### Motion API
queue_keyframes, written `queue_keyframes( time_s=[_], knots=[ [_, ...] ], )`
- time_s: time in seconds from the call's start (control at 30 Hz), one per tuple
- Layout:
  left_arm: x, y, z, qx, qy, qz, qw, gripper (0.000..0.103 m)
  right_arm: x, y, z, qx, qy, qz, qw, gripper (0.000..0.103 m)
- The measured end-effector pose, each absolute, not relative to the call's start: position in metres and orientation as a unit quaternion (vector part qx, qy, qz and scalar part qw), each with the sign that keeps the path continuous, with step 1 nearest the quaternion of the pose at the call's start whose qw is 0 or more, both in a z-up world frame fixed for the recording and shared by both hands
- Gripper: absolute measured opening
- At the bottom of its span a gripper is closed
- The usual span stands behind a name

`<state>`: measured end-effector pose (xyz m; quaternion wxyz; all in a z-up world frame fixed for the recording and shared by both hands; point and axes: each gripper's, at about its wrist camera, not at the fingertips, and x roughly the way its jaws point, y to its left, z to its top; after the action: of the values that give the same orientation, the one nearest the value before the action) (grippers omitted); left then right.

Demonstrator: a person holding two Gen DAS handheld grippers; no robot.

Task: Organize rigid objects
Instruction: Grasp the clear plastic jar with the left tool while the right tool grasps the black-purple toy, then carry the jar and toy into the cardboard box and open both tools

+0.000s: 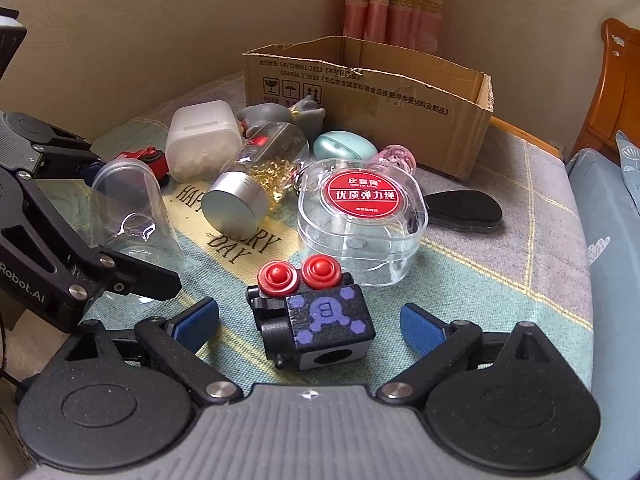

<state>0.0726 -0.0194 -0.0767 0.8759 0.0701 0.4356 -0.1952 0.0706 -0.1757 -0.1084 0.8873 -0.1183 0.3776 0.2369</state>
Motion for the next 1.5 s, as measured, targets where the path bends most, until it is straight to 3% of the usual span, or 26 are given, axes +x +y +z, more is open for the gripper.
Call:
queue_keyframes(
  time_s=[0.3,0.47,0.97,1.3,1.5],
  knots=[
    [0.07,-0.018,-0.075,0.07,0.433,-0.197,0.877,0.09,0.067,-0.169,-0.103,-0.133,0.378,0.252,0.881,0.077],
    [0.069,-0.017,-0.074,0.07,0.432,-0.197,0.877,0.09,0.068,-0.171,-0.101,-0.119,0.385,0.243,0.883,0.061],
    [0.079,-0.017,-0.014,0.088,0.388,-0.2,0.895,0.09,0.065,-0.187,-0.054,-0.122,0.384,0.247,0.881,0.06],
    [0.182,-0.015,0.041,0.099,0.352,-0.144,0.919,0.09,0.11,-0.193,0.001,-0.134,0.33,0.235,0.904,0.06],
    [0.265,-0.021,0.046,0.124,0.376,-0.115,0.911,0.09,0.139,-0.195,0.016,-0.107,0.32,0.22,0.915,0.06]
  ],
)
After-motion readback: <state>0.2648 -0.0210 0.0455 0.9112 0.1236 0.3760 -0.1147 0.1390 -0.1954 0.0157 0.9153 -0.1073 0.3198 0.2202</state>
